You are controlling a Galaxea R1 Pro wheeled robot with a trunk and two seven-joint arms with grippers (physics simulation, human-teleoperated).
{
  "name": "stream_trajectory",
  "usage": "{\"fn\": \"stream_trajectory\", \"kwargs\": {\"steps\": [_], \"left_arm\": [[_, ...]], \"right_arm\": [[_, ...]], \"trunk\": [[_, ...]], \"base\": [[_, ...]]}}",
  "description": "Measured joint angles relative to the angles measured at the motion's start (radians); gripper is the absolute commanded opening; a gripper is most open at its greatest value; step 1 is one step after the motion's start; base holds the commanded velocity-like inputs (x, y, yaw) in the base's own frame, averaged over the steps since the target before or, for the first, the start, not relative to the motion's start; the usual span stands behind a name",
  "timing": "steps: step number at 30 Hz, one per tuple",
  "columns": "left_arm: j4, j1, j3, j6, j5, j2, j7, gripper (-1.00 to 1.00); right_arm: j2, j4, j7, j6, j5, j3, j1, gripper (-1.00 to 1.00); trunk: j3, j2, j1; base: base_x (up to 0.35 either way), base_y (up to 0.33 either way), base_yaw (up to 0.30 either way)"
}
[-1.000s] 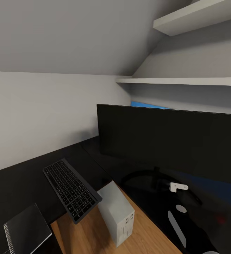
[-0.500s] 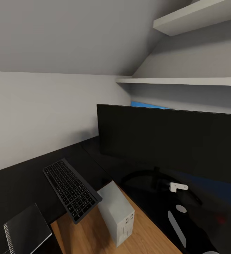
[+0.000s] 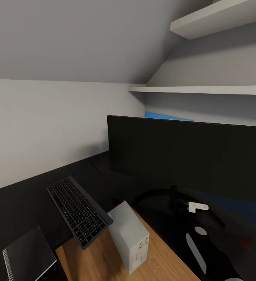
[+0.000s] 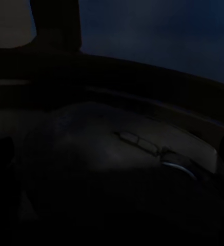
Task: In the bedroom, organize the workspace by keeping the computer under the desk, ensuring the monitor is on the desk, placing the keyboard on the desk next to the monitor, placing the mouse on the desk next to the keyboard, moving the folder from the swivel chair onto the desk next to the mouse, stacking the notebook on top of the folder with the pen on top of the notebook, and positioning the swivel chair next to the desk.
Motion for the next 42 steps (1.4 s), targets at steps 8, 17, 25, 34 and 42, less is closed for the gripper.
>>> {"fn": "stream_trajectory", "kwargs": {"steps": [8, 17, 25, 34, 42], "left_arm": [[0.000, 0.000, 0.000, 0.000, 0.000, 0.000, 0.000, 1.00], [0.000, 0.000, 0.000, 0.000, 0.000, 0.000, 0.000, 1.00], [0.000, 0.000, 0.000, 0.000, 0.000, 0.000, 0.000, 1.00], [0.000, 0.000, 0.000, 0.000, 0.000, 0.000, 0.000, 1.00], [0.000, 0.000, 0.000, 0.000, 0.000, 0.000, 0.000, 1.00]], "right_arm": [[0.000, 0.000, 0.000, -0.001, 0.000, 0.000, 0.000, 1.00], [0.000, 0.000, 0.000, -0.001, 0.000, 0.000, 0.000, 1.00], [0.000, 0.000, -0.002, 0.000, 0.001, 0.000, 0.000, -1.00], [0.000, 0.000, -0.002, 0.000, 0.001, 0.000, 0.000, -1.00], [0.000, 0.000, -0.001, 0.000, 0.001, 0.000, 0.000, -1.00]], "trunk": [[0.000, 0.000, 0.000], [0.000, 0.000, 0.000], [0.000, 0.000, 0.000], [0.000, 0.000, 0.000], [0.000, 0.000, 0.000]], "base": [[0.005, 0.000, 0.000], [0.000, 0.000, 0.000], [0.000, 0.000, 0.000], [0.000, 0.000, 0.000], [0.000, 0.000, 0.000]]}}
